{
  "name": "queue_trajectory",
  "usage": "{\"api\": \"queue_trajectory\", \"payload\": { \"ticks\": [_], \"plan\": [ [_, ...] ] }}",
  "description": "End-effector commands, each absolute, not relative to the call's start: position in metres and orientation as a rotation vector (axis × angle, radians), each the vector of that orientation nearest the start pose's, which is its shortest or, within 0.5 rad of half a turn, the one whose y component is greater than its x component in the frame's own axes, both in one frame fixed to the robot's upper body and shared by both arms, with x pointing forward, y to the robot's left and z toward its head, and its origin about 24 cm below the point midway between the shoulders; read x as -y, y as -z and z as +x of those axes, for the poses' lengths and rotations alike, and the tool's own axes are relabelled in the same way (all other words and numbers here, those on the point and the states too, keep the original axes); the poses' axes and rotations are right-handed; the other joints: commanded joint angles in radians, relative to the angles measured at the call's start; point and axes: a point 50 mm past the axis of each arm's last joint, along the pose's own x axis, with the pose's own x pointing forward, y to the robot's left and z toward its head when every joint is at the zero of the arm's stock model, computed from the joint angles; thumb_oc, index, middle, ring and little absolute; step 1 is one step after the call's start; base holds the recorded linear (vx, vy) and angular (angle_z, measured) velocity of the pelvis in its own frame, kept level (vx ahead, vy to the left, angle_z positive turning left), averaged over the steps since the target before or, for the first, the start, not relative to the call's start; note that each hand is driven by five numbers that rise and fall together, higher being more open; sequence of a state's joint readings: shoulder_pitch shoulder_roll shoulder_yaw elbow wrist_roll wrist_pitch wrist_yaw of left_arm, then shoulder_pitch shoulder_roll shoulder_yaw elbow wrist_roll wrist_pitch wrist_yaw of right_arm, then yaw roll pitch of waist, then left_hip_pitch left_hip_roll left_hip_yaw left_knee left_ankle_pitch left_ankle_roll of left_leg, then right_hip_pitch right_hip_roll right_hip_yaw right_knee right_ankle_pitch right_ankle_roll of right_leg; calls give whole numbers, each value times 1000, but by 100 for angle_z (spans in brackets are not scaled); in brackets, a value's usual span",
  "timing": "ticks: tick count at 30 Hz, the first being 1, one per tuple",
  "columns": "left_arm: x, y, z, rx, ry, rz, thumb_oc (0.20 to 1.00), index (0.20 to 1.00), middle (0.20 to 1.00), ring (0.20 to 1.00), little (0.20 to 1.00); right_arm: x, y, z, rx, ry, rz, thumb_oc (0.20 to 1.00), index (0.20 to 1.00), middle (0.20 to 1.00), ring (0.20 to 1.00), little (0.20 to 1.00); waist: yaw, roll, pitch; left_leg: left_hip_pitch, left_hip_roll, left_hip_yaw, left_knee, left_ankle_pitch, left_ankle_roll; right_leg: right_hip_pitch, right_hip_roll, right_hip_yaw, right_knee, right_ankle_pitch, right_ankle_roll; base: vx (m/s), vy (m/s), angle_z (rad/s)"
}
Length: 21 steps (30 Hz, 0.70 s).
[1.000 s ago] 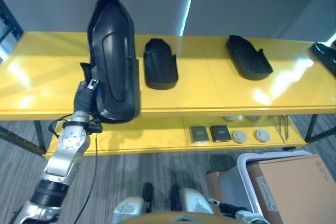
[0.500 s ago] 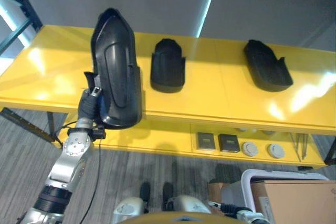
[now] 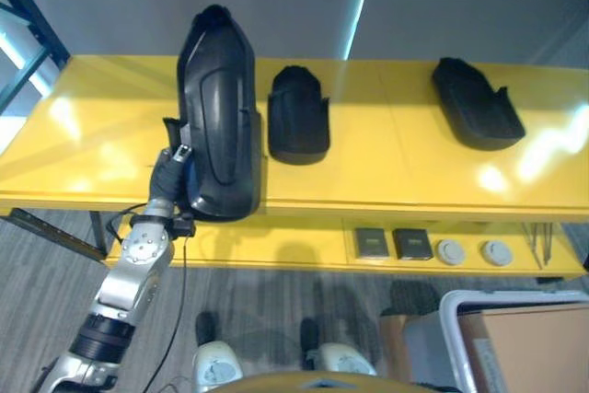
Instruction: Move parts from the plastic box to the shelf.
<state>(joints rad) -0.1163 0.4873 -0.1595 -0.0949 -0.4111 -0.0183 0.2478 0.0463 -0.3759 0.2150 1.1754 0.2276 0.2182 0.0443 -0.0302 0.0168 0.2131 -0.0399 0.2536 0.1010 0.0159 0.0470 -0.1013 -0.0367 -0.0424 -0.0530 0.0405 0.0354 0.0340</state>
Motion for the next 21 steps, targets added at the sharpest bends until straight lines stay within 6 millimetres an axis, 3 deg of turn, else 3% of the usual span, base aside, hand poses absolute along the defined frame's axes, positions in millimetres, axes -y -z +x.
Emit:
{"api": "queue_trajectory", "payload": {
  "ticks": [1,3,7,11,14,17,21],
  "plan": [
    [-198,-144,276,368,-45,24,200,200,200,200,200,273,157,50,-1473,169,-207,1000,1000,1000,1000,1000,0,-24,-11,-9,-55,-8,33,26,16,-5,-35,1,53,-31,73,26,502,-37],
    [-196,-143,277,362,-41,35,200,200,200,200,200,272,157,48,-1478,173,-203,1000,1000,1000,1000,1000,-3,-25,-8,-2,-73,-6,48,4,24,-7,-54,11,58,-25,86,47,366,-9],
    [-192,-140,278,324,-17,118,200,200,200,200,200,261,162,41,-1486,150,-179,1000,1000,1000,1000,1000,5,-31,2,8,-150,-10,95,-63,66,3,-136,51,54,17,147,63,345,-4],
    [-206,-132,281,256,-64,154,200,200,200,200,200,253,164,43,-1469,152,-155,1000,1000,1000,1000,1000,17,-32,5,22,-219,-7,96,-102,109,-14,-202,40,73,63,175,30,292,-10],
    [-215,-129,278,247,-96,185,200,200,200,200,200,251,164,44,-1469,125,-171,1000,1000,1000,1000,1000,23,-30,4,33,-229,12,86,-107,115,-19,-201,5,88,59,173,1,150,-24],
    [-230,-129,280,230,-154,228,200,200,200,200,200,254,164,38,-1481,75,-236,1000,1000,1000,1000,1000,11,-29,-11,55,-251,36,40,-101,128,-35,-116,-12,97,16,155,15,113,-43],
    [-238,-130,289,174,-206,308,200,200,200,200,200,258,164,29,-1510,52,-290,1000,1000,1000,1000,1000,8,-46,-34,50,-257,39,19,-94,128,-13,-76,12,22,31,141,35,-68,-2]
  ]
}}
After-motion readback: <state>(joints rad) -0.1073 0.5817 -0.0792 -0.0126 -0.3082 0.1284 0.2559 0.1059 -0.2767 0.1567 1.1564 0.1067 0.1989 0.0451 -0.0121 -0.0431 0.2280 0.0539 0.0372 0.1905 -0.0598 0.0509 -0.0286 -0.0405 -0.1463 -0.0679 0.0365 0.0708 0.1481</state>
